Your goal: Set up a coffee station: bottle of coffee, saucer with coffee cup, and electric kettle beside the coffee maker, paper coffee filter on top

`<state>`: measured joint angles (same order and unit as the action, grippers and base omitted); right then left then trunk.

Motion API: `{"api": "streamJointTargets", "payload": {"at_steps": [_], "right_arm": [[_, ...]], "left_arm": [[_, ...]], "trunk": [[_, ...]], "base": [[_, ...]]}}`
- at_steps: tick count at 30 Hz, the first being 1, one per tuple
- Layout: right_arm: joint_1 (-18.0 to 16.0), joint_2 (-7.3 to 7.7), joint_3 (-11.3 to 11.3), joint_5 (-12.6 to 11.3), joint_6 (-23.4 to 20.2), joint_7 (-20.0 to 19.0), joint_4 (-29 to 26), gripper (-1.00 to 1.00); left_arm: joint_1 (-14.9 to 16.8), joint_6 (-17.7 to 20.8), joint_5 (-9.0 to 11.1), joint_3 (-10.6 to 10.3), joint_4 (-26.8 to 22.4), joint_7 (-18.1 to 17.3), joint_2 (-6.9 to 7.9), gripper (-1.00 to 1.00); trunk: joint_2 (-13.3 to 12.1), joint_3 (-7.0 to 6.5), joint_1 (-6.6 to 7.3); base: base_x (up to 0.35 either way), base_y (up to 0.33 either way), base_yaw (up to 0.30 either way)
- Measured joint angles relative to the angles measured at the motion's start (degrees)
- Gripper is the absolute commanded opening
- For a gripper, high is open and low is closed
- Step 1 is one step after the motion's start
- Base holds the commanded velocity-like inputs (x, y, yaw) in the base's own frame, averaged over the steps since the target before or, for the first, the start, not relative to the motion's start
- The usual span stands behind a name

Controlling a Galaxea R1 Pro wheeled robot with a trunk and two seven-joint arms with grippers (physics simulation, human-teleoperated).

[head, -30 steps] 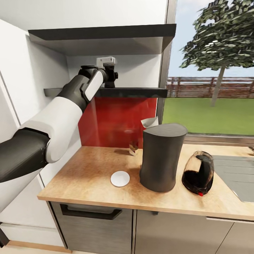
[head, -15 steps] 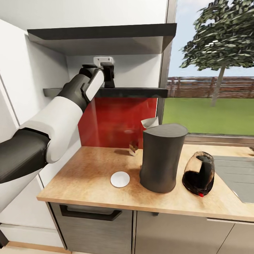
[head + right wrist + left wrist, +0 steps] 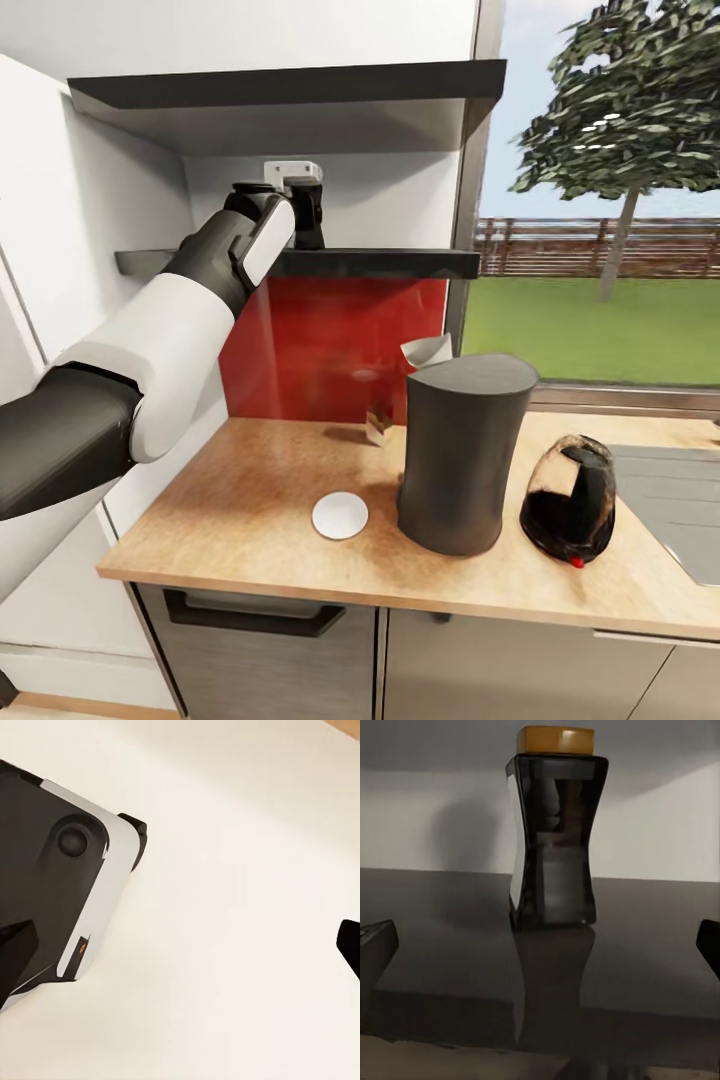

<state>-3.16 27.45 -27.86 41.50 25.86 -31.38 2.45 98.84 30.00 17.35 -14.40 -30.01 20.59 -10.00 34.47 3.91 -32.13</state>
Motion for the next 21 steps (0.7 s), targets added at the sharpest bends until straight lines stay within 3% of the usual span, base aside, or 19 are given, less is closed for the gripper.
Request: {"api": "streamJointTargets", "payload": {"at_steps": [21], "right_arm": [[0.00,-0.03,0.09,0.19,0.05,-0.18,-0.02,1.00]], "left_arm": [[-0.01,-0.03,-0.04,-0.18,-0.09,0.02,0.00,1.00]], "trunk": [[-0.01,0.00,-0.01]], "base": [[0.024,0.000,0.000]]}}
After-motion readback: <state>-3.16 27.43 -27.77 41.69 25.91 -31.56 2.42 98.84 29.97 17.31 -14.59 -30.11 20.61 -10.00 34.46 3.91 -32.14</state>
